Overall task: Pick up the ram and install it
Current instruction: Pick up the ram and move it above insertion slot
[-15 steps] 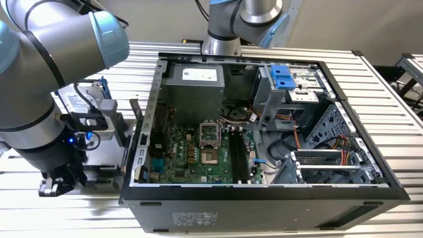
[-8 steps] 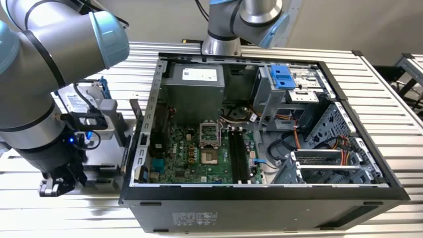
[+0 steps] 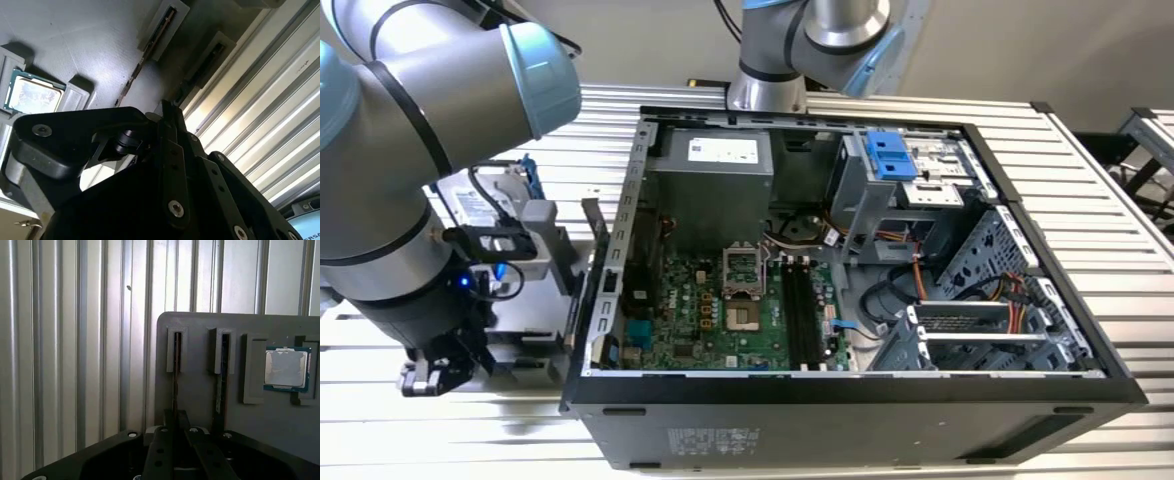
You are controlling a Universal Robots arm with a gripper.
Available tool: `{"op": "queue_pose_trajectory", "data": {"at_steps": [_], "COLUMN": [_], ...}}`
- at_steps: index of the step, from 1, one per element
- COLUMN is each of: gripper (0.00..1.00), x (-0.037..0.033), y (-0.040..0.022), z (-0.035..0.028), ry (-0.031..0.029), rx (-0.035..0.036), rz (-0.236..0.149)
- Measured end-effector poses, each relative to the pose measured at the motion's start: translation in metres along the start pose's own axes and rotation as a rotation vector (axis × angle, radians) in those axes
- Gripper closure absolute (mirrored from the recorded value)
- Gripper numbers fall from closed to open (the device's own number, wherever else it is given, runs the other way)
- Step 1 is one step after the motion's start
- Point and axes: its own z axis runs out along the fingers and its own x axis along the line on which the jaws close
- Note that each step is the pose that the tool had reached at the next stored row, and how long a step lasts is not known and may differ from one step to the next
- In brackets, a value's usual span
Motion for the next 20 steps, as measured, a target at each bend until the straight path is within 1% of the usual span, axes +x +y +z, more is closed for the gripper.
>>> {"op": "queue_pose_trajectory", "data": {"at_steps": [6, 9, 14, 20], "gripper": [1.00, 1.00, 1.00, 1.00], "x": [0.0000, 0.0000, 0.0001, -0.0005], "y": [0.0000, 0.0000, 0.0003, 0.0005], "z": [0.0000, -0.0020, -0.0110, -0.0192], "ry": [0.0006, 0.0007, 0.0011, 0.0015], "rx": [0.0002, 0.0004, 0.0004, 0.0007], "rz": [-0.016, -0.023, -0.036, -0.052]}}
